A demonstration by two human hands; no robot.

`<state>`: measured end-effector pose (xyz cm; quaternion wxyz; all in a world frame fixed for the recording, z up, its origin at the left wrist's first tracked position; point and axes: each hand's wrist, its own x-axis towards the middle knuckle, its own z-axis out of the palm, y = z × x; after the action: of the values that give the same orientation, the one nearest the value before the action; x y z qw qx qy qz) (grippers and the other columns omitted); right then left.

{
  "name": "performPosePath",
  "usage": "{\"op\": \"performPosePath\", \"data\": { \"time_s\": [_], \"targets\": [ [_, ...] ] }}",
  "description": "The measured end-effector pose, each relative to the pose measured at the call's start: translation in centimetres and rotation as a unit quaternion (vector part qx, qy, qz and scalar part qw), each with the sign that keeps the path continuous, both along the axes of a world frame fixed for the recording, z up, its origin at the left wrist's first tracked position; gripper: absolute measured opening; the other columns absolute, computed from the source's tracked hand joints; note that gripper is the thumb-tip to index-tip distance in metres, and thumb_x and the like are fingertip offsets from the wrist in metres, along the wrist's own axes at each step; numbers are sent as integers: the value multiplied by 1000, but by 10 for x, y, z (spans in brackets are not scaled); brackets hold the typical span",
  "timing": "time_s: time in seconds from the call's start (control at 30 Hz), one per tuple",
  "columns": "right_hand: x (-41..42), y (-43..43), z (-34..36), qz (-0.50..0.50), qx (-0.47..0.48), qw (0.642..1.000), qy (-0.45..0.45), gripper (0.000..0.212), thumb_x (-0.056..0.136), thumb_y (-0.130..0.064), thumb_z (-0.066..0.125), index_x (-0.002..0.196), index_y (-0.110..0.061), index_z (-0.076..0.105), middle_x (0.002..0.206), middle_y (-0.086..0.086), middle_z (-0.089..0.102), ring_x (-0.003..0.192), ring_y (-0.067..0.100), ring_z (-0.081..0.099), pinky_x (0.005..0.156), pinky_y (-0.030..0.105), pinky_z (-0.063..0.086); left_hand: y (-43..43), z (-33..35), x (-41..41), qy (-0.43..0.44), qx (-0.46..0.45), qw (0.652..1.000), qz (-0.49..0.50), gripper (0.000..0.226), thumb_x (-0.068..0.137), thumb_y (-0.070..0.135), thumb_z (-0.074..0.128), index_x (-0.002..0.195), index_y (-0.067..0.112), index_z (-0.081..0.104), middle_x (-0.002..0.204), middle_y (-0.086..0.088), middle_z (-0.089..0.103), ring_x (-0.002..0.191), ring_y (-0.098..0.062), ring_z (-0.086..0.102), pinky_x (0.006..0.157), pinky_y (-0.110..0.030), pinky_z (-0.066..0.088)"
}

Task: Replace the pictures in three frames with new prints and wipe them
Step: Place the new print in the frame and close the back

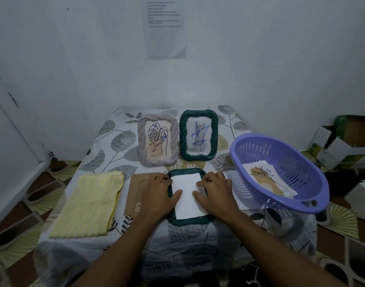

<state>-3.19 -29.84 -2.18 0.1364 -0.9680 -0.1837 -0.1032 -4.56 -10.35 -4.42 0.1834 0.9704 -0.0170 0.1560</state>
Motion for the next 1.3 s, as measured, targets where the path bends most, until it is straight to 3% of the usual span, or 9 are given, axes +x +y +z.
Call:
{"op": "performPosePath", "data": {
  "time_s": [0.17, 0.33, 0.5, 0.87, 1.1, 1.2, 1.3],
  "targets": [
    [-1, 0, -6, 13, -5, 1000, -13, 41, 89, -53, 49, 115, -26, 65, 119, -6, 50, 116, 19, 36, 89, 39, 26, 0, -3, 2, 10, -29, 1000, 1, 49, 86, 46, 60, 124, 15, 62, 124, 0, 57, 115, -21, 48, 94, -35, 41],
    [0, -4, -11, 18, 20, 1000, -2, 45, 88, -54, 51, 124, -28, 61, 131, -9, 50, 125, 16, 36, 93, 38, 26, 3, -6, 4, -2, -46, 999, -4, 41, 87, 42, 59, 119, 17, 65, 119, -1, 59, 111, -21, 50, 91, -37, 44],
    [1, -6, -13, 13, 53, 999, 2, 47, 88, -50, 53, 126, -25, 60, 133, -7, 51, 126, 17, 36, 94, 38, 28, 1, -6, 1, 0, -54, 999, -1, 55, 80, 53, 50, 121, 20, 65, 120, 1, 58, 113, -20, 49, 92, -40, 44],
    [3, -5, -14, 12, 94, 995, 19, 43, 87, -46, 59, 124, -23, 61, 127, -6, 50, 123, 17, 37, 91, 37, 30, 0, -2, -1, 15, -55, 998, 1, 59, 77, 57, 49, 123, 22, 64, 123, 2, 56, 116, -18, 46, 96, -39, 42],
    [4, -6, -15, 9, 104, 994, 22, 42, 87, -47, 58, 123, -25, 61, 127, -6, 50, 122, 17, 37, 91, 37, 31, 1, -1, 0, 0, -71, 997, -6, 48, 86, 47, 60, 124, 19, 62, 121, 1, 56, 113, -18, 46, 93, -35, 42],
    [4, -7, -15, 9, 115, 993, 23, 41, 88, -47, 58, 122, -25, 61, 127, -6, 50, 121, 17, 38, 92, 38, 31, 4, 8, -1, -28, -120, 992, 0, 36, 88, 39, 59, 116, 17, 65, 111, -1, 57, 104, -20, 48, 84, -32, 42],
    [4, -7, -15, 8, 126, 992, 19, 37, 89, -44, 58, 121, -25, 62, 127, -6, 50, 120, 17, 39, 90, 37, 30, 17, 15, 0, -48, -54, 996, 55, 36, 86, 40, 46, 101, 12, 65, 106, -5, 59, 102, -27, 51, 82, -36, 40]
  ]
}}
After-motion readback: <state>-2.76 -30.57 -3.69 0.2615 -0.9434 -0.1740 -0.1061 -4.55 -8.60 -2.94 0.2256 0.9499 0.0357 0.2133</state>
